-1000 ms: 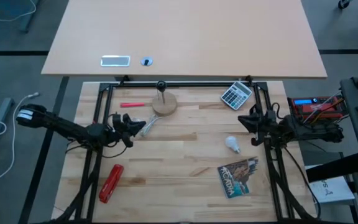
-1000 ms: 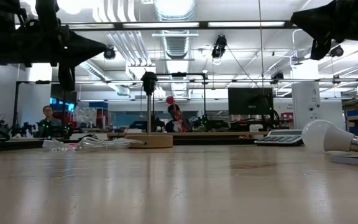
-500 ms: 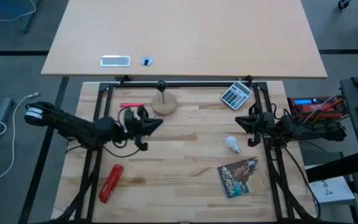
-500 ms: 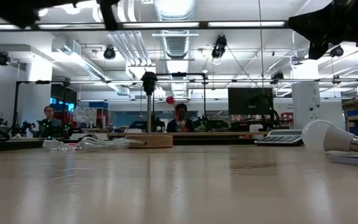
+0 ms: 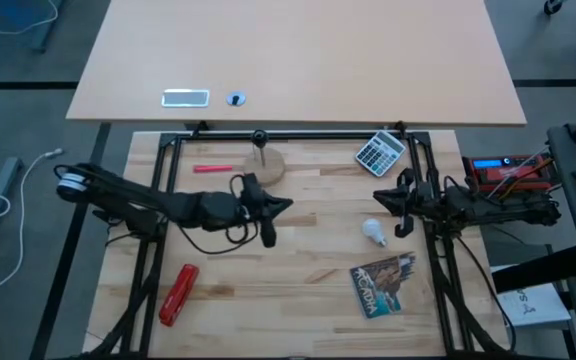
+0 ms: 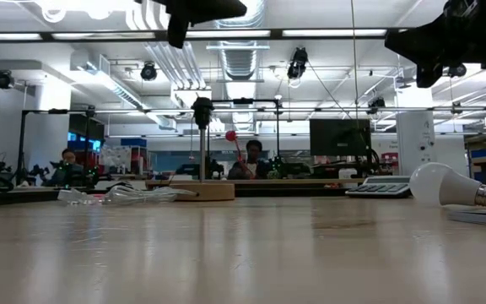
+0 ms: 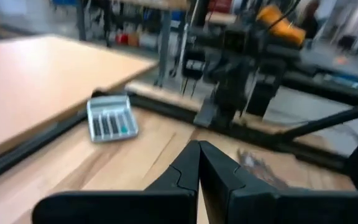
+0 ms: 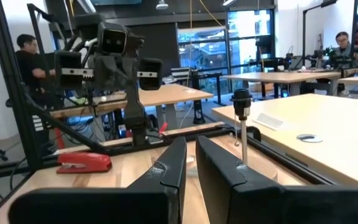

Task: Screw lightbulb
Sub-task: Insert the lightbulb into the lamp

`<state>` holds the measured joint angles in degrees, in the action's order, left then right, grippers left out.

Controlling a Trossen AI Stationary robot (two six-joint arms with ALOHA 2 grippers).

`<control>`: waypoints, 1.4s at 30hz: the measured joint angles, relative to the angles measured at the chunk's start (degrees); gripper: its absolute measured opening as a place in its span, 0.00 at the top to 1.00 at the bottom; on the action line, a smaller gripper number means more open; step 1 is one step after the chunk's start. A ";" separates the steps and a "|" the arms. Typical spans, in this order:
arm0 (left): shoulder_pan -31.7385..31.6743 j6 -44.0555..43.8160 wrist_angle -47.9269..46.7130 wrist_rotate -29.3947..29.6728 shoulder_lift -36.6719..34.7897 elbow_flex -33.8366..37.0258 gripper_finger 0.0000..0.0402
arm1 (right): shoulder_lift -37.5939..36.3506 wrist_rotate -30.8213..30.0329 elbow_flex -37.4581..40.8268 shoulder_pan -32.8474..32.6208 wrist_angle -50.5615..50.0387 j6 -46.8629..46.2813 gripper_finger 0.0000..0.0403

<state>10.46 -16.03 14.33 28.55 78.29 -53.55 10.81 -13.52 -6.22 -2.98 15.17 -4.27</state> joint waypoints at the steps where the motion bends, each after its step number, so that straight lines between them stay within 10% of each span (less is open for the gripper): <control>1: 0.00 -1.05 -1.21 1.01 0.54 -0.87 1.00 | 0.22 0.00 0.00 0.00 0.05 -0.01 0.92; 42: 0.33 -16.05 5.44 9.04 5.35 -3.02 1.00 | 0.65 0.00 0.00 0.00 -0.14 0.26 0.92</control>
<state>10.79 -32.08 19.77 37.58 83.64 -56.58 11.46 -13.52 -6.22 -2.98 15.03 -4.01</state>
